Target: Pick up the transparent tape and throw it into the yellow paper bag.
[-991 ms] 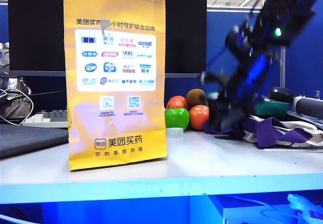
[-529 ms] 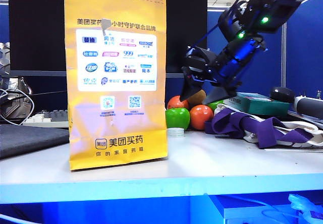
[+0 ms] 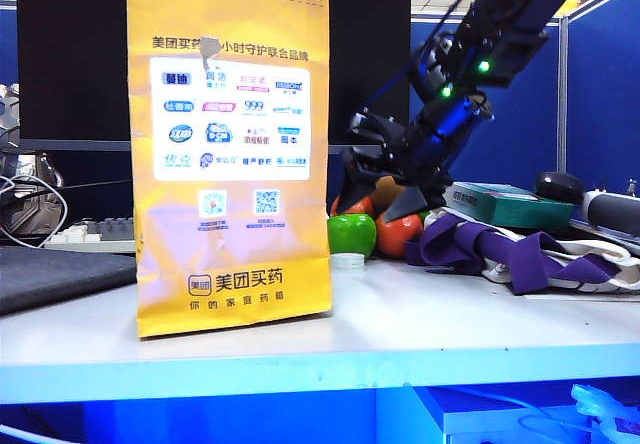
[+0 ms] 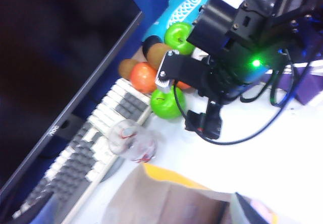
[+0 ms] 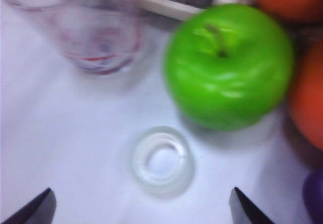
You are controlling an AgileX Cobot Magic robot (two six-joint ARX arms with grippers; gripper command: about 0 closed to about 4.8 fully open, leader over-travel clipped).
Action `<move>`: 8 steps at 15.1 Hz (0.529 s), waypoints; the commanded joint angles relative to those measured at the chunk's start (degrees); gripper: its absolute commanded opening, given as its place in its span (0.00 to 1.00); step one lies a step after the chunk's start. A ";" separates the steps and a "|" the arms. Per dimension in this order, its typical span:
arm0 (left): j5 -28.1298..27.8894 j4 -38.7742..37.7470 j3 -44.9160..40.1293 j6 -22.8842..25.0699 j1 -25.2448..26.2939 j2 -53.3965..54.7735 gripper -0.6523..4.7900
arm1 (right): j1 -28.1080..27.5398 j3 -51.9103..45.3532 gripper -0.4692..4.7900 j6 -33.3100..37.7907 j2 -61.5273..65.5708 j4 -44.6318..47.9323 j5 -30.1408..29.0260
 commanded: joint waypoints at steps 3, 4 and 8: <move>2.97 0.33 0.13 -0.42 1.60 -0.22 1.00 | 1.57 0.72 1.00 -0.59 4.33 1.20 -1.07; 3.17 0.35 0.13 -0.42 1.60 -0.22 1.00 | 2.51 0.74 1.00 -0.59 4.57 3.08 -0.02; 3.30 0.20 0.13 -0.42 1.60 -0.20 1.00 | 4.50 0.79 1.00 -1.60 6.03 5.55 4.13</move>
